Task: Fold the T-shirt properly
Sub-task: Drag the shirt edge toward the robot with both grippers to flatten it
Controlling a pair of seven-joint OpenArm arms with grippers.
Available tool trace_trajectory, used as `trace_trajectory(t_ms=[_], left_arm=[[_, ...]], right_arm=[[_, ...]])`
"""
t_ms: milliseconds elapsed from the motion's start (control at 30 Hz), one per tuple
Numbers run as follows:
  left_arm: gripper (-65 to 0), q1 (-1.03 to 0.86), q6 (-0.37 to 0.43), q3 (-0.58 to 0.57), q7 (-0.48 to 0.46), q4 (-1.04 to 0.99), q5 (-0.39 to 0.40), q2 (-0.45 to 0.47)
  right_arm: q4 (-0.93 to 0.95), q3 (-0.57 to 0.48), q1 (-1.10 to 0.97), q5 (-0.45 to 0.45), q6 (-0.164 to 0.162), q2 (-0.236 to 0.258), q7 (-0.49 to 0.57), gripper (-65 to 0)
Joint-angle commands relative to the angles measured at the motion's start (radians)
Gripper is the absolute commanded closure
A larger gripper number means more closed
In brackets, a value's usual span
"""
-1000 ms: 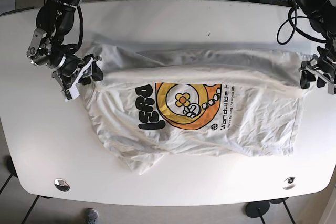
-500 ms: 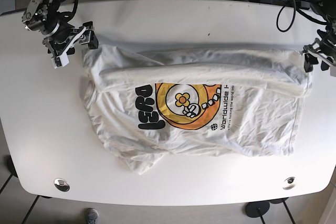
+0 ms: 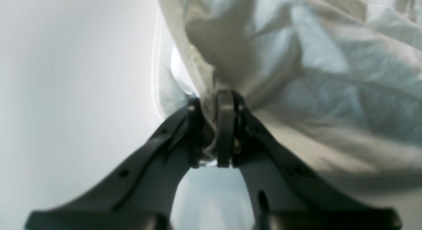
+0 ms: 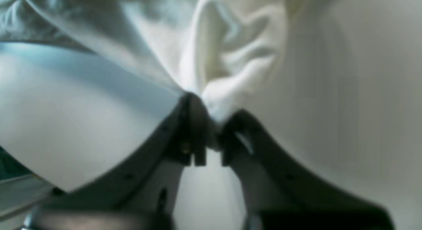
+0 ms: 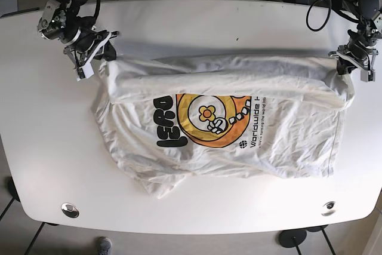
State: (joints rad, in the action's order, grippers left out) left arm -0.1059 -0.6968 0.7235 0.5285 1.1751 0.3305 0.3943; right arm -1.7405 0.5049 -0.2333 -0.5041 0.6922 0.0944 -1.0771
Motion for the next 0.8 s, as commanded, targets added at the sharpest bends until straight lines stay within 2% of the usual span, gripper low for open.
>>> trace_trajectory(t_ms=[33, 100, 200, 233, 367, 533, 633, 800], left_arm=[[-3.1, 0.004, -0.001, 0.026, -0.023, 0.019, 0.014, 0.027], [-0.7, 0.002, -0.001, 0.032, -0.02, 0.019, 0.014, 0.027], [-0.6, -0.041, -0.001, 0.034, -0.017, 0.029, 0.015, 0.028], [-0.6, -0.064, -0.001, 0.035, -0.015, 0.07, 0.015, 0.027], [-0.6, -0.193, -0.001, 0.091, -0.012, 0.234, 0.017, -0.015], [-0.6, -0.302, -0.001, 0.133, -0.012, 0.339, 0.019, -0.064], [-0.6, -0.351, -0.001, 0.14, -0.012, 0.348, 0.02, -0.073], [-0.6, -0.398, -0.001, 0.203, -0.012, 0.363, 0.014, -0.116]], right_arm=[[-0.02, 0.007, 0.008, -0.018, 0.006, 0.029, 0.013, -2.7], [-0.022, 0.007, 0.007, -0.021, 0.006, 0.055, 0.013, -1.7], [-0.029, 0.013, -0.002, -0.018, 0.006, 0.071, 0.008, -1.7], [-0.037, 0.014, -0.007, -0.018, 0.006, 0.104, -0.002, -1.7], [-0.072, 0.014, -0.053, -0.02, 0.006, 0.169, -0.007, -1.7], [-0.082, 0.013, -0.12, -0.028, 0.006, 0.245, -0.007, -1.9], [-0.083, 0.014, -0.173, -0.029, 0.006, 0.267, -0.007, -1.9], [-0.083, 0.016, -0.252, -0.029, 0.006, 0.268, -0.002, -2.1]])
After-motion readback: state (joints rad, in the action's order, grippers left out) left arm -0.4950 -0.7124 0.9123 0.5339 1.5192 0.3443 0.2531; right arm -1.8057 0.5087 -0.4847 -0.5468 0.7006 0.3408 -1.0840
